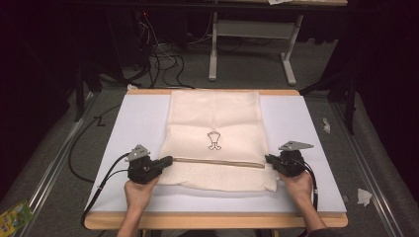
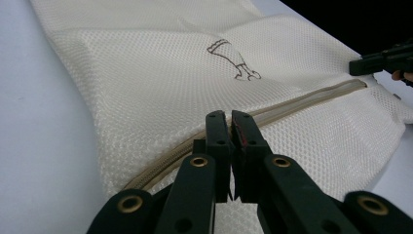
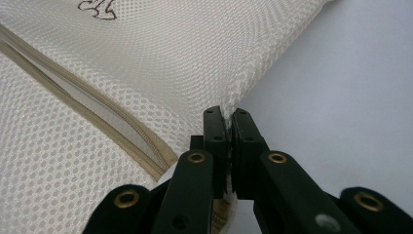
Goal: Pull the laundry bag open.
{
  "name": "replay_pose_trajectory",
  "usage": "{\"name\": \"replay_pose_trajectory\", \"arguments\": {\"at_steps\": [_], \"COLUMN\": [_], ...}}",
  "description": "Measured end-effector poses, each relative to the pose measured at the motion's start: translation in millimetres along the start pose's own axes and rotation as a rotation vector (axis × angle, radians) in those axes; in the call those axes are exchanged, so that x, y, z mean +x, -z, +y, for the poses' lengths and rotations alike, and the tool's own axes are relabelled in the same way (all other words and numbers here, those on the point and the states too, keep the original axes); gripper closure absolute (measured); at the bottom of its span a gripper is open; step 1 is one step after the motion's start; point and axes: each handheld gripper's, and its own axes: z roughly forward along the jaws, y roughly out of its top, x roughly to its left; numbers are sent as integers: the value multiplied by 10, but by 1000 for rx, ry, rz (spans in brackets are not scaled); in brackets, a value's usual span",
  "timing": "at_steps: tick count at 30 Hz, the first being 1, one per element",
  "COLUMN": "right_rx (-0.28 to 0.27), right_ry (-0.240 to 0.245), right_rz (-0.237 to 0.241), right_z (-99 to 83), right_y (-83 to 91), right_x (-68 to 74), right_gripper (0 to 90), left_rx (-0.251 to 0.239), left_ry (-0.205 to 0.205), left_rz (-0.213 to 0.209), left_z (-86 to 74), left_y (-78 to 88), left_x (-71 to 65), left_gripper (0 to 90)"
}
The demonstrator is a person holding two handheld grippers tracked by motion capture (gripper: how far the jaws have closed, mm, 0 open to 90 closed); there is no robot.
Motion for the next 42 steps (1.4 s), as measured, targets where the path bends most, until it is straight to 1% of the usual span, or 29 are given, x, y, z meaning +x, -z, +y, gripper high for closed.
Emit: {"name": "replay_pose_trajectory", "arguments": {"at_steps": [2, 6, 9, 12, 15, 25, 27, 28, 29, 33, 41, 42], "right_rx": [5, -5, -4, -2, -10, -12, -28, -34, -32, -36, -37, -36], "right_ry": [3, 11, 5, 6, 2, 10, -9, -16, -14, -17, -21, -20], "right_rz": [0, 0, -1, -5, -8, -8, -9, -8, -10, -14, -7, -12], "right_z": [8, 30, 27, 25, 22, 39, 42, 40, 37, 29, 37, 38], "right_y": [7, 30, 21, 22, 35, 43, 67, 69, 72, 82, 92, 94], "right_x": [-2, -5, -13, -14, -22, -19, -40, -51, -56, -76, -87, -77], "right_gripper": [882, 882, 882, 882, 882, 882, 882, 882, 882, 882, 884, 884], "left_rx": [3, 5, 11, 7, 7, 7, 6, 5, 1, -8, 2, 3], "left_ry": [6, 5, 2, 4, 6, 4, 4, 12, 16, 21, 20, 15], "left_rz": [0, 5, 10, 14, 20, 15, 18, 12, 6, 13, 14, 24], "left_z": [3, 21, 29, 29, 31, 32, 32, 37, 41, 57, 69, 70], "left_y": [-8, -3, 12, 19, 36, 44, 42, 55, 65, 96, 104, 107], "left_x": [8, 15, 27, 35, 51, 71, 74, 82, 86, 97, 115, 124], "left_gripper": [869, 869, 869, 869, 869, 869, 869, 869, 869, 869, 870, 869]}}
